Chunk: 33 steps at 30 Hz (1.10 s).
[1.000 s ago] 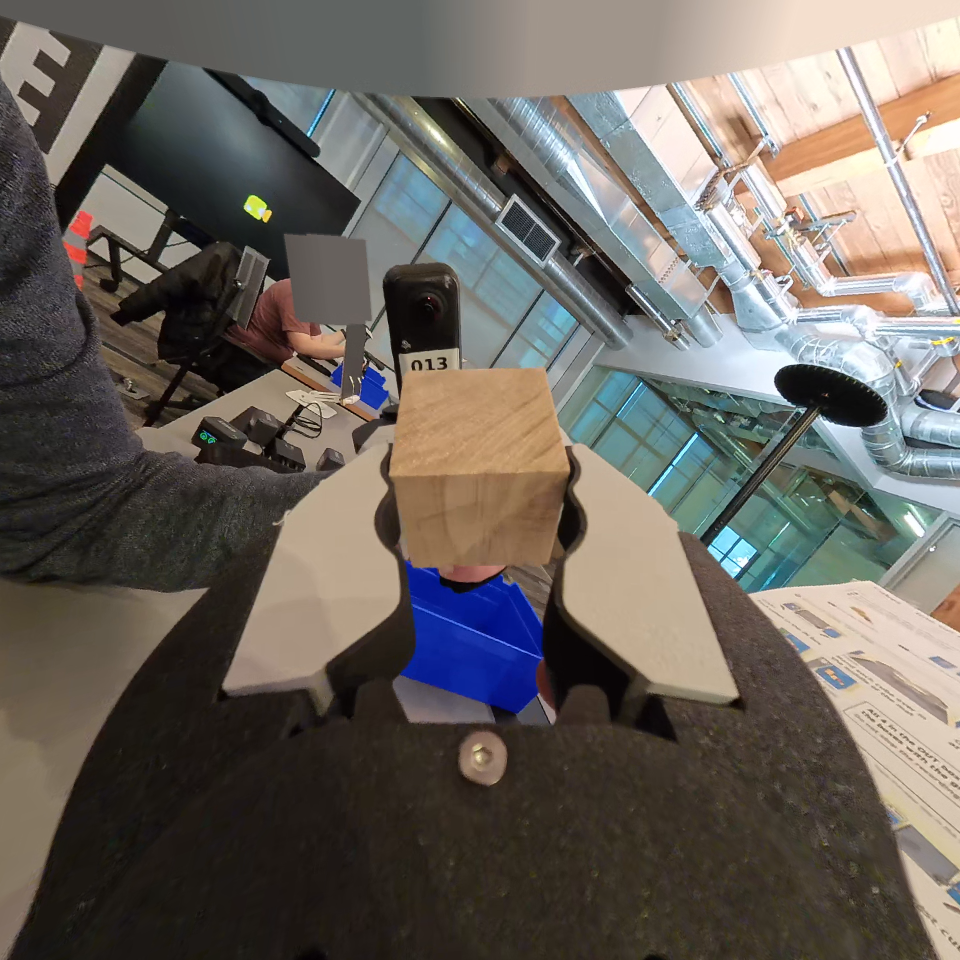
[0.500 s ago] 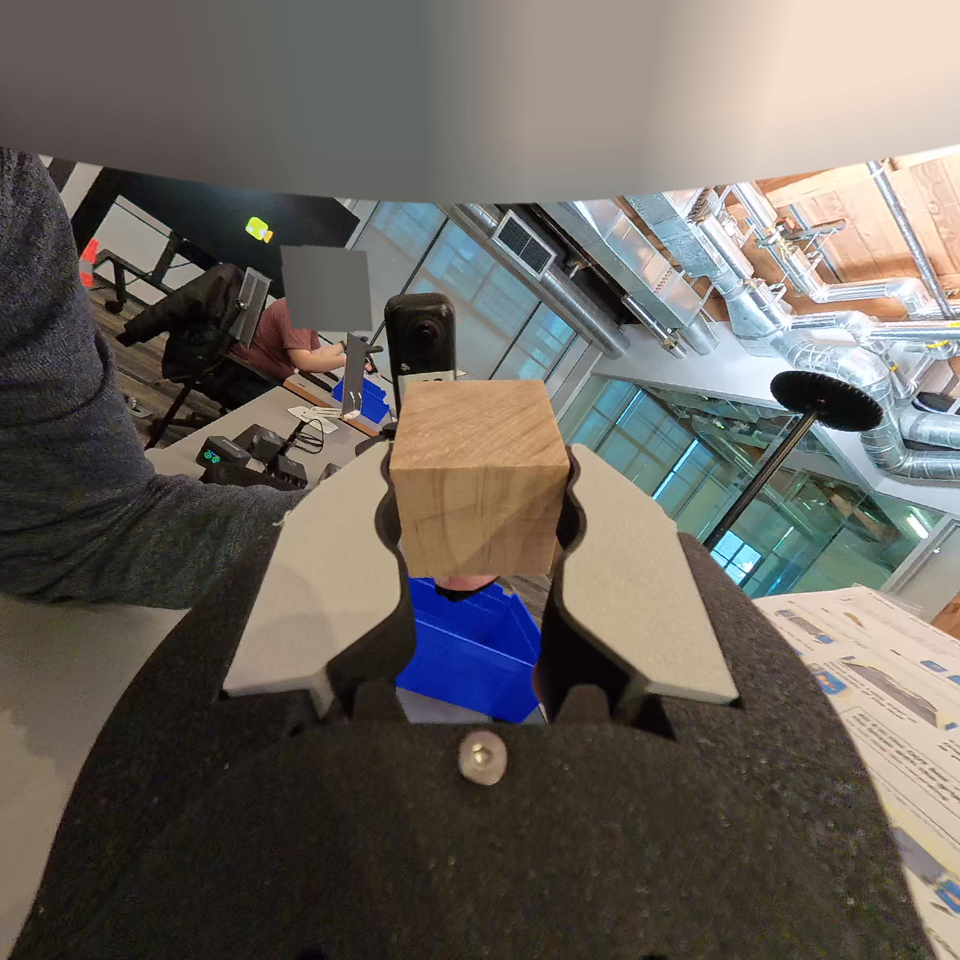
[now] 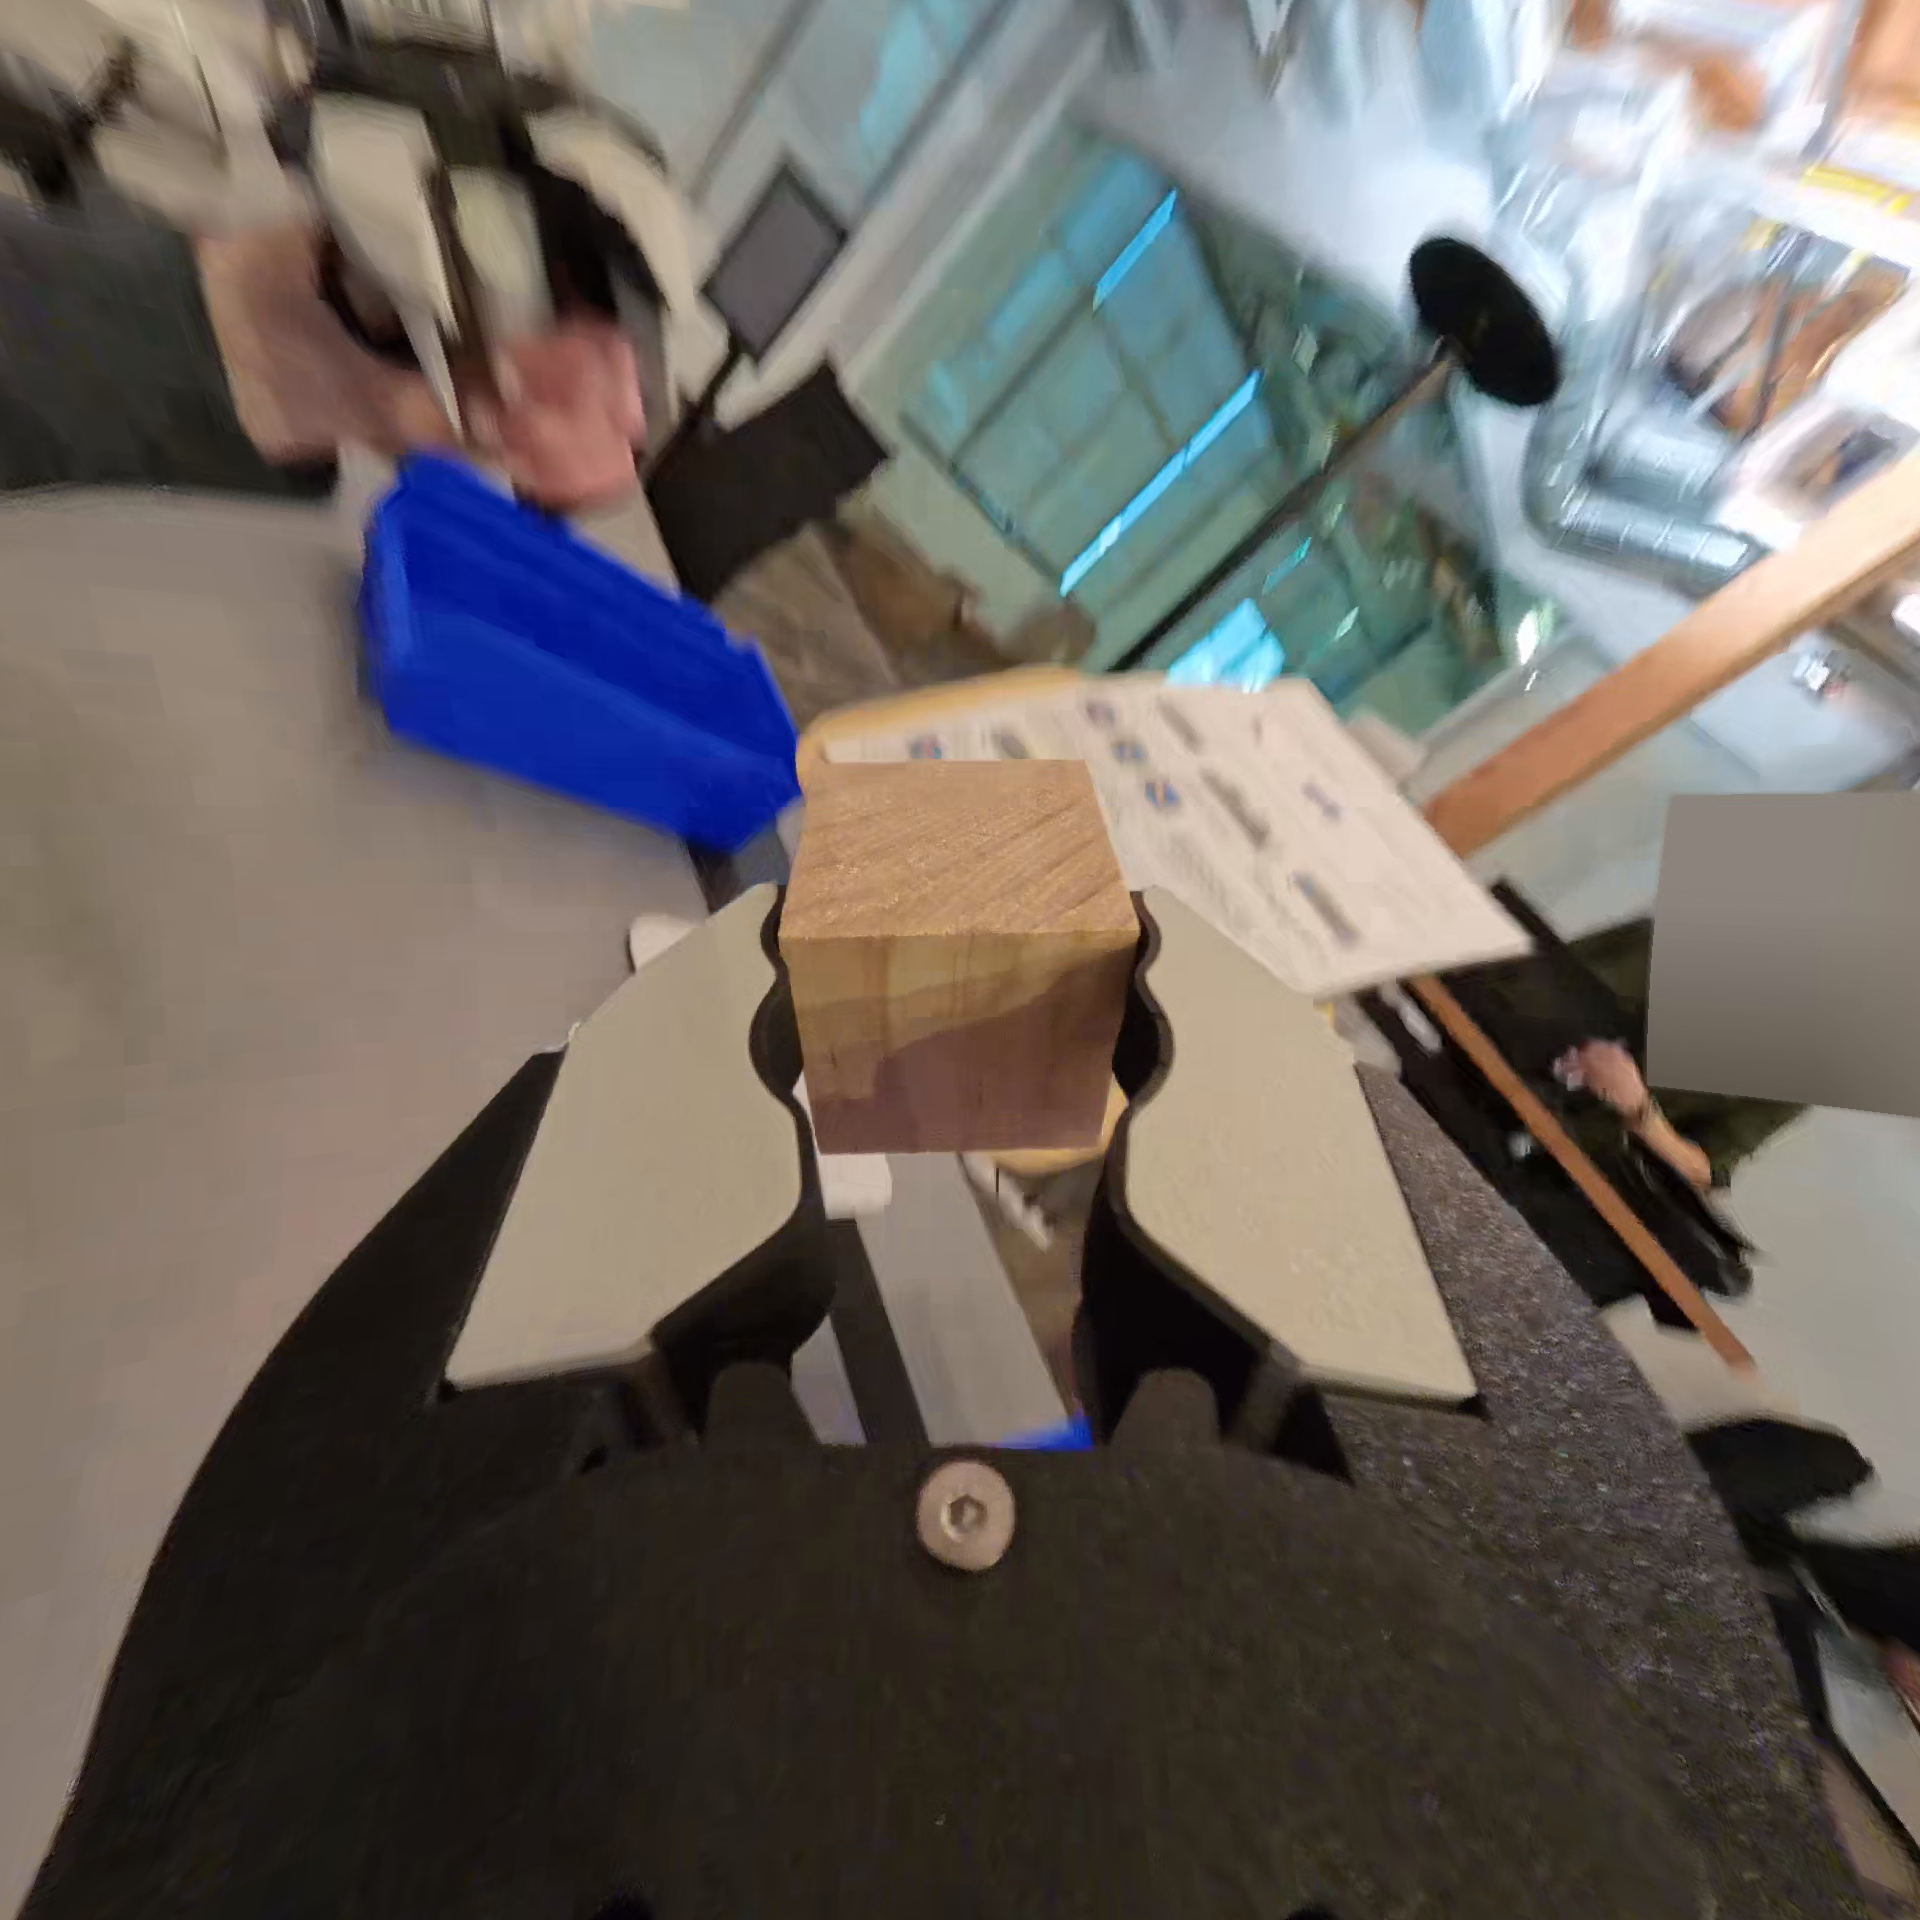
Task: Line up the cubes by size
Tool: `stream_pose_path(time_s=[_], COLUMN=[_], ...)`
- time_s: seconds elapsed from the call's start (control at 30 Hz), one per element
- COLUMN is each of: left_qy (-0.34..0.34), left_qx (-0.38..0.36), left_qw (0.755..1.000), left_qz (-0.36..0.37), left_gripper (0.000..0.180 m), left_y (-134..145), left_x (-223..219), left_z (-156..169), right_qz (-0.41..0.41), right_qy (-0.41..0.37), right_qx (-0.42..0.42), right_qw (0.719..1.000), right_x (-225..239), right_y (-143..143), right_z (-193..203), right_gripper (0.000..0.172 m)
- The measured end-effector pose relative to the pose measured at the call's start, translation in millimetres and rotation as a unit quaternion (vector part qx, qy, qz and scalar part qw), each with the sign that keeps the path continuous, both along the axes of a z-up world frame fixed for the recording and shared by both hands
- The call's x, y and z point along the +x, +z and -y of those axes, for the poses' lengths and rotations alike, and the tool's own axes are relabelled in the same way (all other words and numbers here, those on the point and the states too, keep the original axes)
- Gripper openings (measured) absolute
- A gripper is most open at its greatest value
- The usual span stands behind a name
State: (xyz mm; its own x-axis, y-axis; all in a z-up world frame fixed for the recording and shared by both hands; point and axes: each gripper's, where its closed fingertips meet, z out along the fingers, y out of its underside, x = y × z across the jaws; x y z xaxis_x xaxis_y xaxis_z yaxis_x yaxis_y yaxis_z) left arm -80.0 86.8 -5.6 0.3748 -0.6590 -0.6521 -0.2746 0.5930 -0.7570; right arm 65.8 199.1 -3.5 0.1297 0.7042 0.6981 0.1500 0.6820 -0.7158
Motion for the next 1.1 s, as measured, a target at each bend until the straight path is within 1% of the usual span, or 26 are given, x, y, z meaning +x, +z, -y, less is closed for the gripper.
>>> stream_pose_path(time_s=[0.07,0.13,0.23,0.37,0.5,0.63,0.8,0.93,1.03,1.1], left_qy=[0.005,0.008,0.009,0.016,0.024,0.029,0.037,0.038,0.039,0.04], left_qx=[0.003,0.007,0.015,0.021,0.023,0.026,0.029,0.028,0.027,0.026], left_qw=[1.0,1.0,1.0,1.0,0.999,0.999,0.999,0.999,0.998,0.998], left_qz=[0.0,-0.002,-0.007,-0.011,-0.023,-0.022,-0.022,-0.025,-0.029,-0.031], left_gripper=[0.044,0.04,0.026,0.015,0.013,0.012,0.011,0.011,0.011,0.011], left_y=[1,3,4,6,5,7,9,9,7,6], left_x=[-2,-3,-4,-6,-7,-12,-17,-17,-17,-17], left_z=[0,1,5,6,6,6,6,6,5,4], right_qz=[0.058,0.124,0.207,0.317,0.421,0.492,0.584,0.617,0.654,0.67], right_qy=[-0.041,-0.08,-0.119,-0.157,-0.175,-0.188,-0.21,-0.211,-0.211,-0.21], right_qx=[0.003,0.001,-0.007,-0.045,-0.084,-0.109,-0.118,-0.13,-0.113,-0.105], right_qw=[0.997,0.989,0.971,0.934,0.886,0.843,0.775,0.747,0.717,0.705], right_x=[19,37,59,86,109,126,152,162,168,169], right_y=[-12,-26,-48,-87,-132,-170,-209,-231,-246,-252], right_z=[-28,-55,-89,-130,-157,-178,-201,-214,-220,-224], right_gripper=[0.058,0.058,0.058,0.059,0.059,0.059,0.059,0.059,0.059,0.059])
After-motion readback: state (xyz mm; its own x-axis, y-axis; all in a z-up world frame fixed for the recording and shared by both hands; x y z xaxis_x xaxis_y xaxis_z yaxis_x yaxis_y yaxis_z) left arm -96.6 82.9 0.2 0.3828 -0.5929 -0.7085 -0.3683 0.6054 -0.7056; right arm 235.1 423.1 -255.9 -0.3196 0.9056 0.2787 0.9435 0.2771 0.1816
